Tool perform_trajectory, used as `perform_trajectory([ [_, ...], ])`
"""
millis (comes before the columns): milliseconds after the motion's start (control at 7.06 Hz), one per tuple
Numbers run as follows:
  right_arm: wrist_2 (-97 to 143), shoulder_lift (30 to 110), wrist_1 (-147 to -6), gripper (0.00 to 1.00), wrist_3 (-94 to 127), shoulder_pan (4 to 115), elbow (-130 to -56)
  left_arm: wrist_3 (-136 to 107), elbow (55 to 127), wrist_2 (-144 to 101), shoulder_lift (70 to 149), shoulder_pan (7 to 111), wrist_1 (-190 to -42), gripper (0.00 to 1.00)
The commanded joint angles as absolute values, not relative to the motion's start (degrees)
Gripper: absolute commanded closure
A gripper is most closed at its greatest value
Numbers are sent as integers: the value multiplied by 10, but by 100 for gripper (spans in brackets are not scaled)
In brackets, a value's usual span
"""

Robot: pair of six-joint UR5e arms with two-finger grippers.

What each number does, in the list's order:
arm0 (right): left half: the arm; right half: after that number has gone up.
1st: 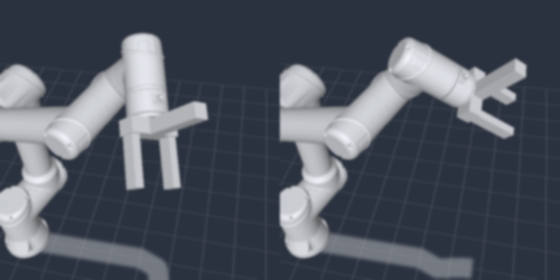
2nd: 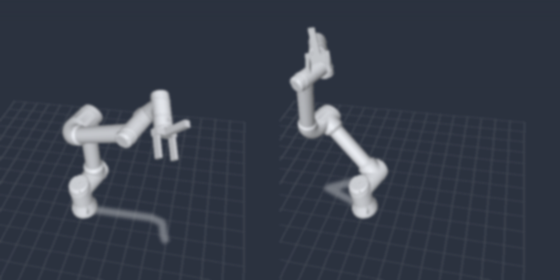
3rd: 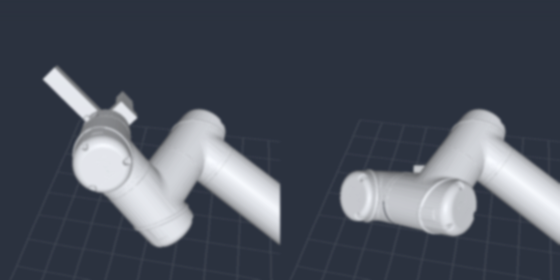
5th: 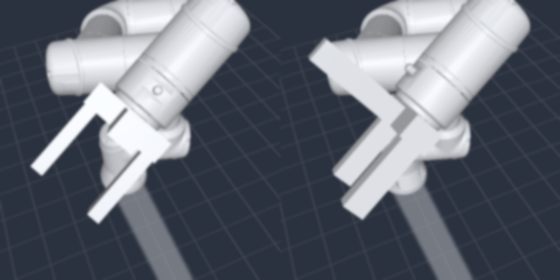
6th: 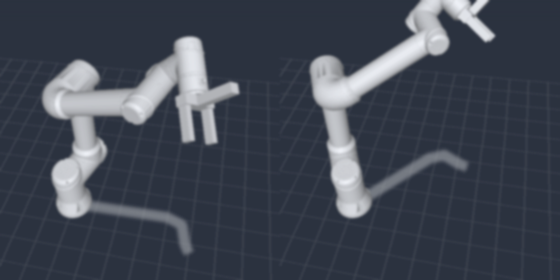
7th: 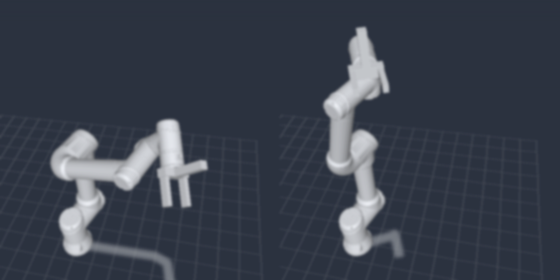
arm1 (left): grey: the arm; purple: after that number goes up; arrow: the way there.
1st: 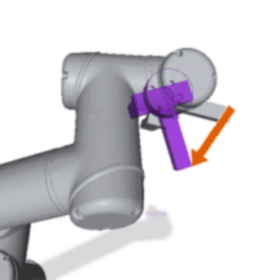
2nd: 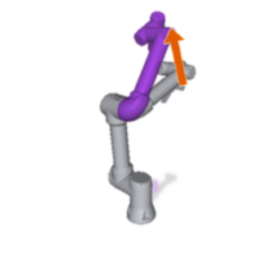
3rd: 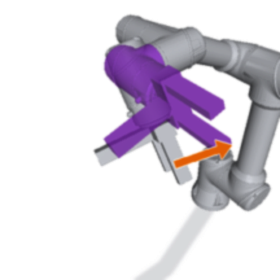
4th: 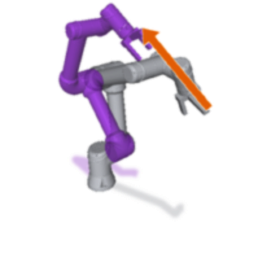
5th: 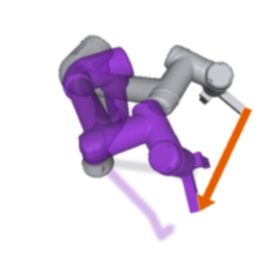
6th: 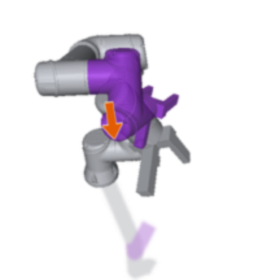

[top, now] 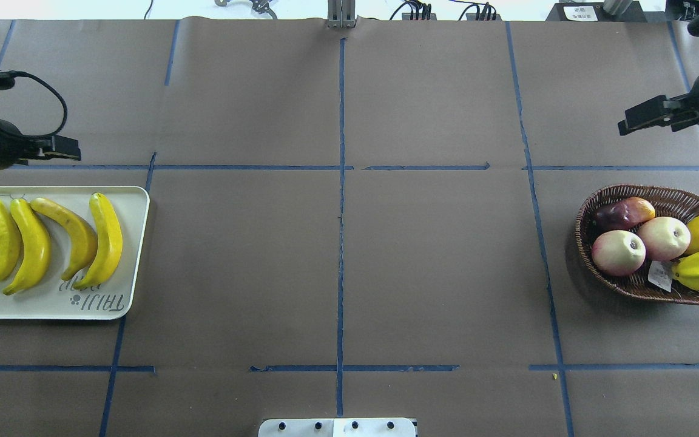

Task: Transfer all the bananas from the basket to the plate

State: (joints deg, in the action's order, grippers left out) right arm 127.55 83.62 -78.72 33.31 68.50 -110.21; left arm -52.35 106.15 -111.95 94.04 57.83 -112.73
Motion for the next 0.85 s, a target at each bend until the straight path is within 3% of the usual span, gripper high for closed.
perform_trajectory([
  [0,1325,853,-789,0,208,777,-1036,-265,1057,-1226,947,728,-981,0],
  [425,1362,895,-788,0,123,836,-1015,38,1001,-1263,947,877,-875,0],
  [709,1356,890,-784,0,123,835,-1007,75,949,-1319,908,885,-894,0],
])
